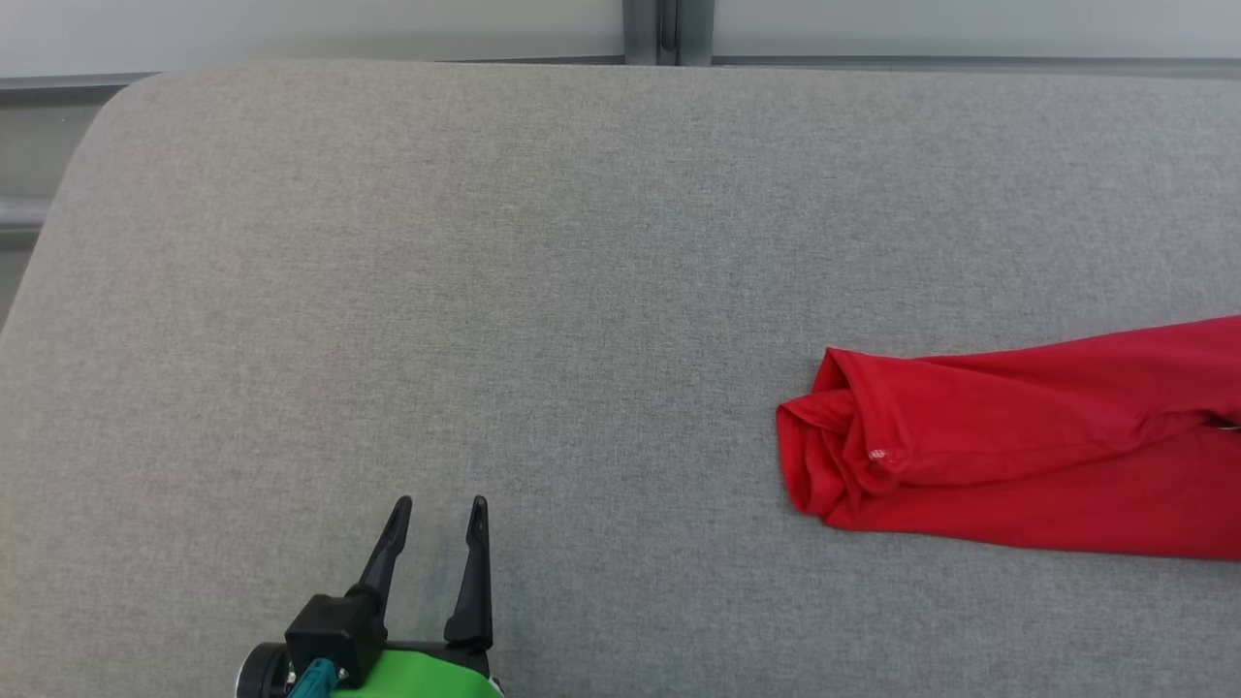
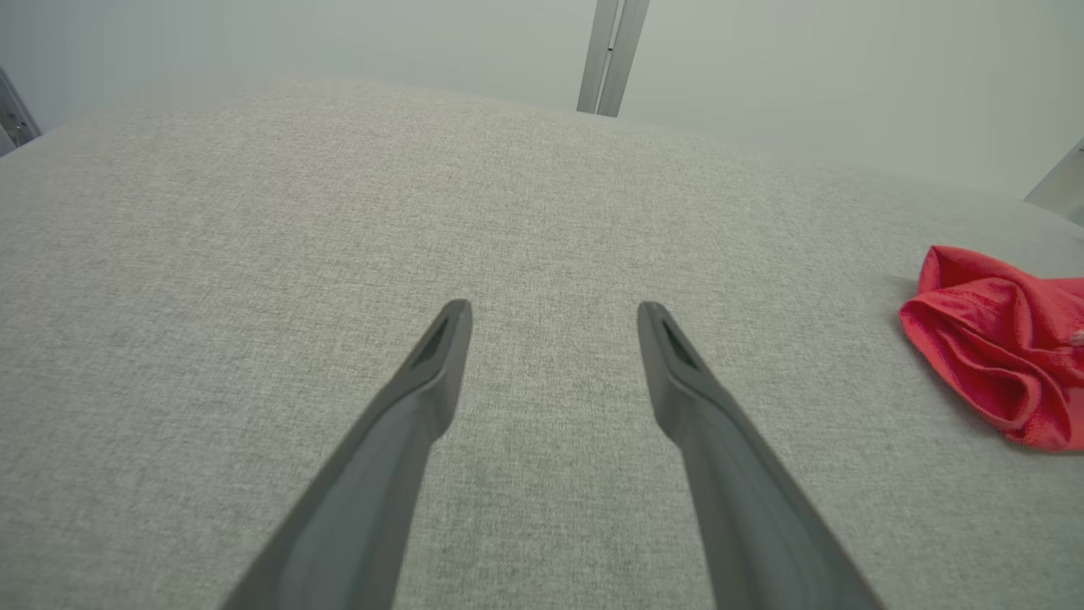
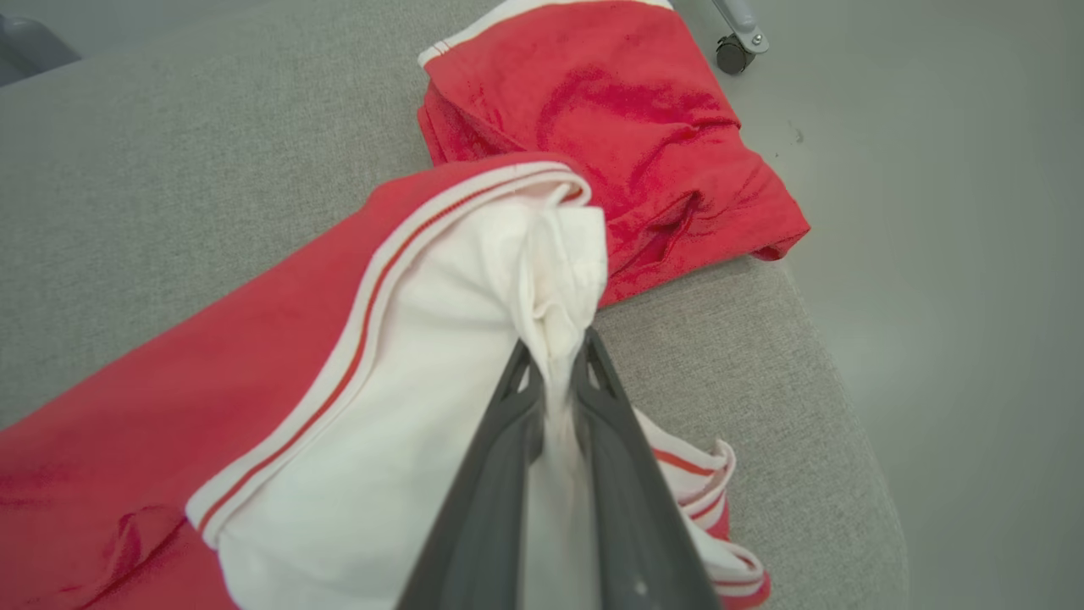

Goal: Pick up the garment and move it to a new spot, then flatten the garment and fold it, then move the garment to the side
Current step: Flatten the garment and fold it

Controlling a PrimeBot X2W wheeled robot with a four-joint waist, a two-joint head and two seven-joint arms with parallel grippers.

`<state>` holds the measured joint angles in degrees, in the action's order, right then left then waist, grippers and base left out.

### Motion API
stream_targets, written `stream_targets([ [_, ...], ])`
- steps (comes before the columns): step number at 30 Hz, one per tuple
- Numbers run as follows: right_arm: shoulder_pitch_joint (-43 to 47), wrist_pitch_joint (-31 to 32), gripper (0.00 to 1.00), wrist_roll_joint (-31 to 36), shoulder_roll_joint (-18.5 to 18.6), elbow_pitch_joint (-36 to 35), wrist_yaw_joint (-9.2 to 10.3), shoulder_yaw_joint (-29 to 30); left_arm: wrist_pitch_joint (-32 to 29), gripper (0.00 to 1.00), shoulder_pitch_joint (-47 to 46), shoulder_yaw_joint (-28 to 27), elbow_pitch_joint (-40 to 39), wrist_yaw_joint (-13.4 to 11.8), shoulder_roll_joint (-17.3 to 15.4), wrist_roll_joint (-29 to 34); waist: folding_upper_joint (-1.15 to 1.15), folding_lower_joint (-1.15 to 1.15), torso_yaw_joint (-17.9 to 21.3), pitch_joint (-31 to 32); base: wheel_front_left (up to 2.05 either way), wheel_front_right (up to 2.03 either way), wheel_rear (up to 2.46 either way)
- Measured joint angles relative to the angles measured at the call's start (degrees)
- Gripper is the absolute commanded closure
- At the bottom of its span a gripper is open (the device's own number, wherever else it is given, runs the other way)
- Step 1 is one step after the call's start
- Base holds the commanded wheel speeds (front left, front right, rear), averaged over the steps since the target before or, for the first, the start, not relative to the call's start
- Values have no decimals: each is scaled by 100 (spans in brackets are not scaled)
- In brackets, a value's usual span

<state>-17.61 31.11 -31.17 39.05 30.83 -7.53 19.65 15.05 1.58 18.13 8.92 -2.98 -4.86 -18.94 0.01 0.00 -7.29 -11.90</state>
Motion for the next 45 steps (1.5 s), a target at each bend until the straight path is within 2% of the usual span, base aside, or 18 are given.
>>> stream_targets([
  [3,110,201,100,-62,69,-472,1,14,-1,0,107,-91,57,76,49,62,0,0,-71,135,0,0,0],
  [5,191,336,100,-211,-82,-894,2,-160,0,0,159,-119,67,112,85,93,0,0,-100,225,0,0,0],
  [10,585,604,100,-393,-843,-2064,2,-985,0,0,259,-153,111,201,160,144,0,0,-106,416,0,0,0],
  [13,695,601,100,-360,-1438,-2394,3,-1458,0,0,280,-164,172,220,172,187,0,0,-31,460,0,0,0],
  [18,740,190,100,-78,-2427,-2435,3,-1934,0,0,280,-143,252,281,188,238,0,0,84,528,0,0,0],
  [21,749,-55,100,15,-2819,-2338,3,-2112,0,0,281,-130,281,291,191,260,0,0,121,570,0,0,0],
  [25,723,-318,100,153,-3177,-2174,4,-2236,-1,0,305,-125,294,296,191,287,0,0,187,593,0,0,0],
  [33,516,-586,100,276,-3484,-1873,4,-2421,0,0,319,-44,308,289,194,308,0,0,251,651,0,0,0],
  [34,493,-622,88,265,-3507,-1846,4,-2460,0,0,321,-24,316,289,194,299,0,0,258,655,0,0,0],
  [35,457,-672,71,225,-3534,-1816,4,-2484,0,0,325,-4,324,288,196,292,0,0,265,661,0,0,0],
  [36,425,-732,0,191,-3555,-1804,4,-2506,0,0,329,2,331,277,197,287,0,0,272,666,0,0,0],
  [39,322,-1082,0,-193,-3611,-1840,4,-2659,-1,0,358,13,375,265,197,285,0,0,295,695,0,0,0],
  [42,279,-1662,0,-1222,-3613,-1971,4,-3027,0,0,370,10,402,264,197,285,0,0,314,733,0,0,0],
  [45,311,-2137,0,-1604,-3621,-2074,4,-3353,-1,0,397,-5,412,265,198,288,0,0,329,787,0,0,0],
])
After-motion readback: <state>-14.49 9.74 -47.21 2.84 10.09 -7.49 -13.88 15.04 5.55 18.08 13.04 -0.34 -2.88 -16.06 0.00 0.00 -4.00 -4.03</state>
